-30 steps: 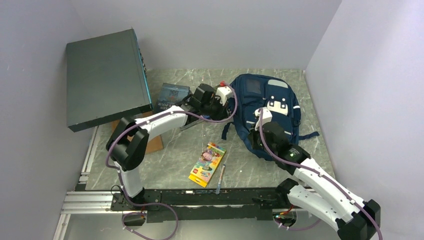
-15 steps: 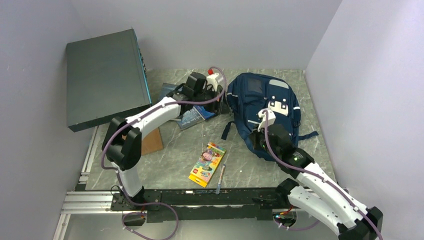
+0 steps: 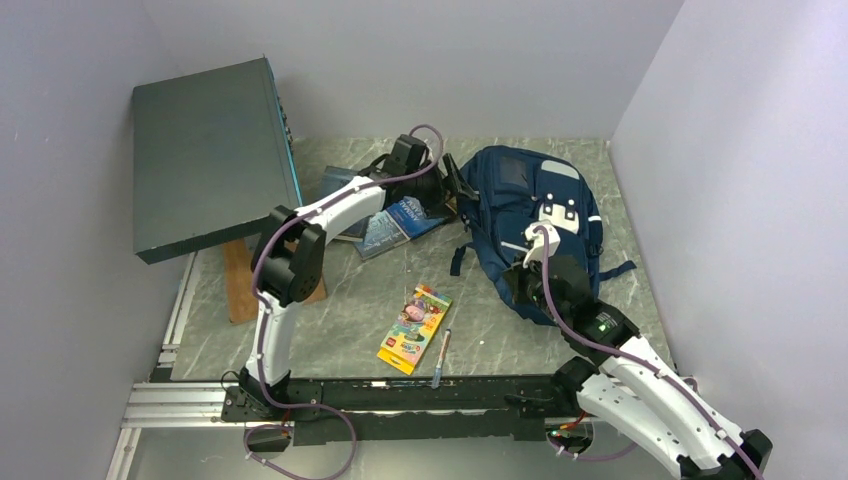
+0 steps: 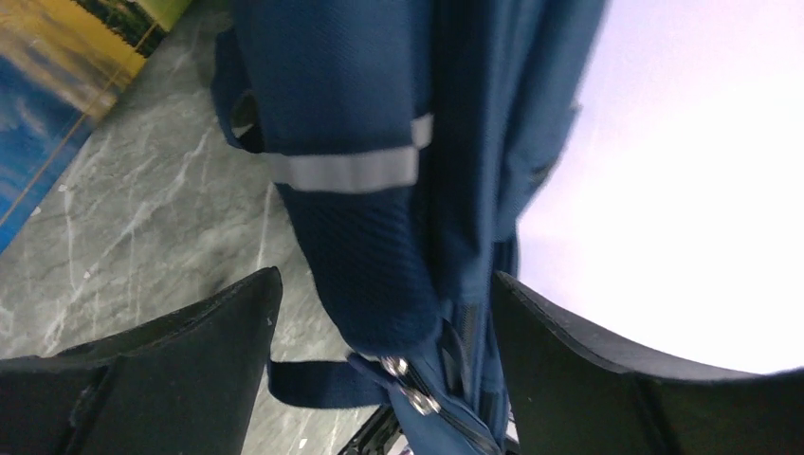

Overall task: Pack the student bag
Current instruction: Unzip the student bag at the center of the board.

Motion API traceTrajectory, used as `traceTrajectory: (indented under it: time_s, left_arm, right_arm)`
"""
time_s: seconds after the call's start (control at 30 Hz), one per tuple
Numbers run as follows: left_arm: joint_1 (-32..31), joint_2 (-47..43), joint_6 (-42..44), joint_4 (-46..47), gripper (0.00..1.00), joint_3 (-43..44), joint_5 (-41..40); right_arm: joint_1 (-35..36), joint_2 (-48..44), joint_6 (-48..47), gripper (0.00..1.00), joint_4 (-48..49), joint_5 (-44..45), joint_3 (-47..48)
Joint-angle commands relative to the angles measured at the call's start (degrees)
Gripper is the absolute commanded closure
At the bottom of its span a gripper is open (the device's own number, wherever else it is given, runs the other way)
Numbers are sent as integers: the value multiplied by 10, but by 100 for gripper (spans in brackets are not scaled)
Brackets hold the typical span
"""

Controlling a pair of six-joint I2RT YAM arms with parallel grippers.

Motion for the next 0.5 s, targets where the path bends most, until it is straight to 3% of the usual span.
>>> traceTrajectory:
  time_s: [0.0, 0.17, 0.33, 0.47]
  left_arm:
    - [-3, 29, -51, 23, 18, 26, 15]
    - [-3, 30, -49, 49, 65, 20, 54]
    - [-3, -23, -23, 76, 80, -12, 96]
    - [-3, -58, -40, 132, 97, -65, 155]
  right_arm:
    - [-1, -13, 17, 100, 30, 27, 32]
    - [-1, -8, 47, 100, 8, 33, 36]
    - [-1, 51, 127, 98, -120, 32, 110]
    - [-1, 80, 187, 75, -193, 5, 160]
